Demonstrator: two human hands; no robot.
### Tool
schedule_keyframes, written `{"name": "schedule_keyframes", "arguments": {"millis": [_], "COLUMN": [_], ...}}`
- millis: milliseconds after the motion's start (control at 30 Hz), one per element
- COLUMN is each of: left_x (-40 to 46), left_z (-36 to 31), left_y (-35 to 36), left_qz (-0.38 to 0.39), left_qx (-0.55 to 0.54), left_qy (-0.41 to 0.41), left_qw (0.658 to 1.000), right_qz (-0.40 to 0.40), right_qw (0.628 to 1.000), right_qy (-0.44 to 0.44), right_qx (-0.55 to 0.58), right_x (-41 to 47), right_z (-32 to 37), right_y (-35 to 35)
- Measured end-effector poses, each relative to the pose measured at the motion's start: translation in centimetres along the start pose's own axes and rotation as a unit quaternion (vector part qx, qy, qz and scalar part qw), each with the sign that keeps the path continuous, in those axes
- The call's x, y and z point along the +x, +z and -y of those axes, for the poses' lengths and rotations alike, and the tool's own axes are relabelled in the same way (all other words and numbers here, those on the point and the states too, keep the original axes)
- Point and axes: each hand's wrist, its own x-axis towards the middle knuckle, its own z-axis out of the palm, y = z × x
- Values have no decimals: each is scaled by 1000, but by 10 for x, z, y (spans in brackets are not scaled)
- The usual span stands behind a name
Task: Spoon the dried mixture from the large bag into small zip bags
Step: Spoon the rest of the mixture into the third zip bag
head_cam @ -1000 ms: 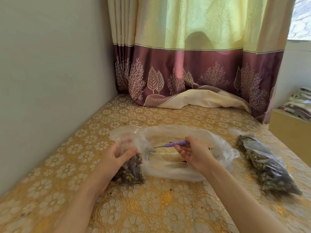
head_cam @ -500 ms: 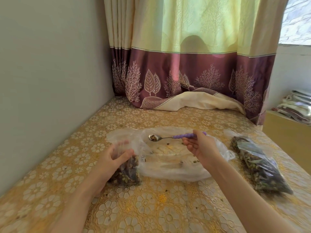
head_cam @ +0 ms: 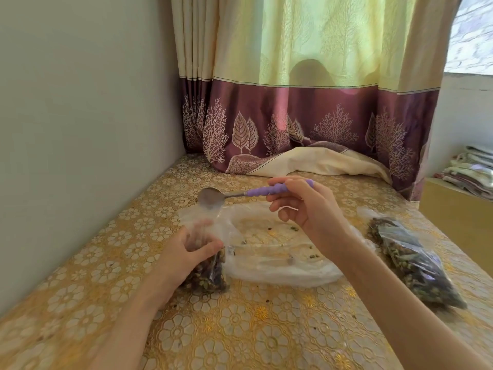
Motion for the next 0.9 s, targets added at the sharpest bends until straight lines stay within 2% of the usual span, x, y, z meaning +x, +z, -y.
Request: {"name": "schedule_keyframes", "arguments": {"millis": [133, 233, 333, 467, 633, 900], "left_x": [-1, -4, -6, -6, -6, -6], "left_z": [-1, -2, -2, -1, -1, 1], "left_y": [-1, 0, 1, 1, 3, 3], "left_qz": [7, 6, 3, 0, -5, -1], "left_qx": [3, 11, 13, 18, 24, 28], "left_qy": [16, 24, 27, 32, 40, 40], "left_qw": [1000, 1000, 1000, 999, 999, 999], "right_qz": [-8, -100, -200, -281, -272, -251], "right_qw": [1000, 995, 977, 934, 918, 940], "right_qy": [-8, -2, 6, 3, 9, 32], "right_qx": [26, 23, -75, -220, -290, -230], "right_x": [-4, -4, -7, -16, -25, -30], "right_z": [4, 2, -6, -19, -28, -33], "right_y": [-5, -19, -41, -73, -94, -104]}}
